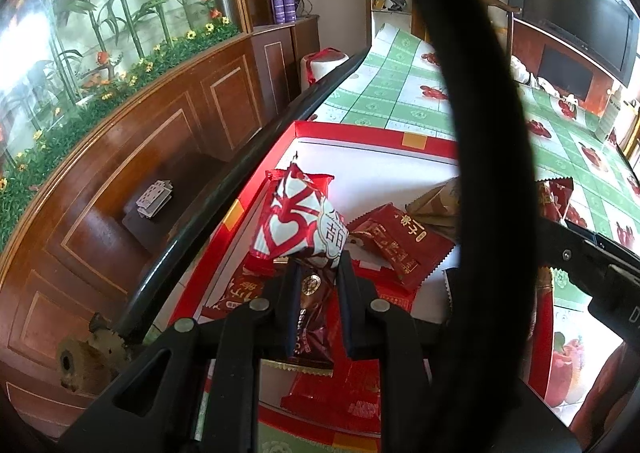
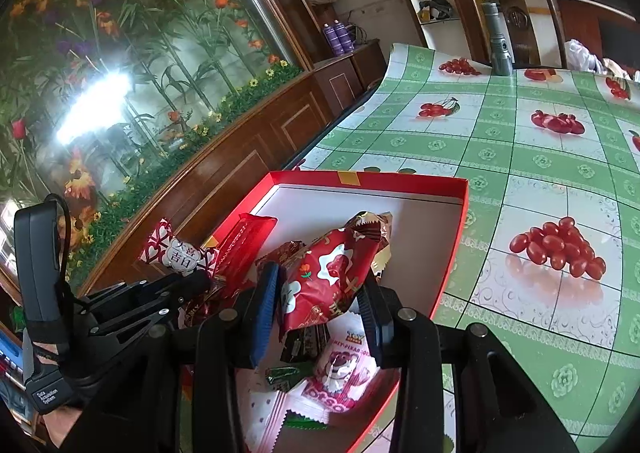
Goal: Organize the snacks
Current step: 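Open left tool to drop candy while right tool releases red packet into tray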
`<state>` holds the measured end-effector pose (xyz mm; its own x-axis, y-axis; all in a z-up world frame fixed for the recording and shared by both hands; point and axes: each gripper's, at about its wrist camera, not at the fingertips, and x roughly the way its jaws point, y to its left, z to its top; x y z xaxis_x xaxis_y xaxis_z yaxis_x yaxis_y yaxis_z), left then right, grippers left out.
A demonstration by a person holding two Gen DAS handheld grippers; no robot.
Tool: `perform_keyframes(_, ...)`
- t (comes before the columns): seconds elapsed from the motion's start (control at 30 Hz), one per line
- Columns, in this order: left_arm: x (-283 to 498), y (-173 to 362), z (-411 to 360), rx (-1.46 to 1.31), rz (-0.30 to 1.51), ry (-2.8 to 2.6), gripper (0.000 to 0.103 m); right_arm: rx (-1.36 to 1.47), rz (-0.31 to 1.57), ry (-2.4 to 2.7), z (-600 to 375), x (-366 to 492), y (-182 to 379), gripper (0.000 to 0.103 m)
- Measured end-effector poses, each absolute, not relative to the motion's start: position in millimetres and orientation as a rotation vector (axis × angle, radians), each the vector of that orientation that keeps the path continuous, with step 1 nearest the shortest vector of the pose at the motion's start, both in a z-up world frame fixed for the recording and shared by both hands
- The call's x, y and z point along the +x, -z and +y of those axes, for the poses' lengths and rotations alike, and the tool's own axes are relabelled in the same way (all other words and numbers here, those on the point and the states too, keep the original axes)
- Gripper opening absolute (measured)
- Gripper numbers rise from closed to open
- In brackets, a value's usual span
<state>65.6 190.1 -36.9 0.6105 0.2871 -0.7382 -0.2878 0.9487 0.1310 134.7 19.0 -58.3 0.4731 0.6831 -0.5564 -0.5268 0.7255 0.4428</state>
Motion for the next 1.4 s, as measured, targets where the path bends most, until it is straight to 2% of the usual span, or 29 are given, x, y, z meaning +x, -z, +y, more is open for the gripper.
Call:
perform_keyframes(0.47,79,52,190,0.006,0.898,-0.321,0.018,0.206,0.789,-0.733,25,145,61,0.038)
perform_keyframes(0.63,81,55,194,-0.012,0.917,-0.331,0.021,0.169,0.799,-0.741,32,148,62,0.041)
perform_keyframes(0.67,80,54,195,-0.014,0.917,-0.336,0.028,0.159,0.802,-0.741,33,148,62,0.041)
perform_keyframes(0.7,79,53,195,-0.014,0.913,-0.339,0.042,0.149,0.804,-0.738,34,148,62,0.044)
perform_keyframes(0.73,78,51,195,-0.01,0.907,-0.344,0.05,0.144,0.803,-0.735,33,147,61,0.048)
perform_keyframes(0.77,77,50,195,-0.007,0.902,-0.348,0.068,0.141,0.802,-0.733,32,146,61,0.05)
perform_keyframes(0.8,74,47,195,0.001,0.887,-0.358,0.081,0.135,0.803,-0.729,30,144,61,0.056)
perform_keyframes(0.83,71,44,195,0.005,0.874,-0.366,0.084,0.133,0.803,-0.728,29,143,61,0.061)
perform_keyframes(1.07,57,35,188,0.028,0.86,-0.362,0.086,0.111,0.795,-0.738,12,129,54,0.064)
perform_keyframes(1.33,28,33,156,0.13,0.844,-0.288,0.09,-0.026,0.745,-0.843,-11,94,45,0.081)
perform_keyframes(1.4,19,34,149,0.155,0.845,-0.273,0.09,-0.089,0.728,-0.867,-17,83,42,0.081)
